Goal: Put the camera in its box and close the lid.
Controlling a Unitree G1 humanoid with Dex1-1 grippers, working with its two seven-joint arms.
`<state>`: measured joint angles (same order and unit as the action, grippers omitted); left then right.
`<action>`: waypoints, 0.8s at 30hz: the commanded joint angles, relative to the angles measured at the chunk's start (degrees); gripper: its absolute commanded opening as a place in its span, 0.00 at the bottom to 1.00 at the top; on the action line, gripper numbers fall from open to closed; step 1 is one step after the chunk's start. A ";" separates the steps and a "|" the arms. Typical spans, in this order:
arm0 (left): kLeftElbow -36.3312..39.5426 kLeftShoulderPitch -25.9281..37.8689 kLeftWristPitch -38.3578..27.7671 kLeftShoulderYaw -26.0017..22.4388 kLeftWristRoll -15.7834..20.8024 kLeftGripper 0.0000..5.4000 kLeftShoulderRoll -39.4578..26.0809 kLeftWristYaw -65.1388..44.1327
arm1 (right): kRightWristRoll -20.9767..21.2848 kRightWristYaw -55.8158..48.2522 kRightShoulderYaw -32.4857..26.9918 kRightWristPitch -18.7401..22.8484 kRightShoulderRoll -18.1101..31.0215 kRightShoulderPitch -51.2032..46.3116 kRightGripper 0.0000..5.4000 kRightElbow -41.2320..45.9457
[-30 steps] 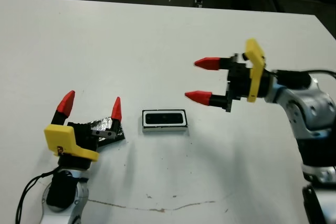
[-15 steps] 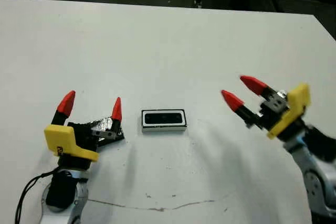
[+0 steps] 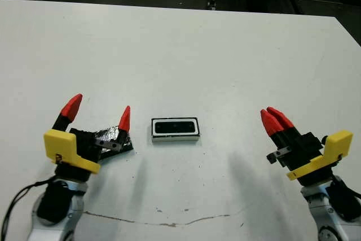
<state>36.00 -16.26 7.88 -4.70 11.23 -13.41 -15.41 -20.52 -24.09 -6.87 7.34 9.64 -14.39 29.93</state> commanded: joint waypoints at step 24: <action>-34.91 34.40 1.72 1.15 16.45 1.00 -40.13 -67.12 | -2.26 0.53 0.79 0.28 1.68 1.17 0.00 -1.72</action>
<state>2.51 16.92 10.37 -4.83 28.83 -53.85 -81.60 -22.73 -24.10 -5.78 7.19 10.56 -12.84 28.32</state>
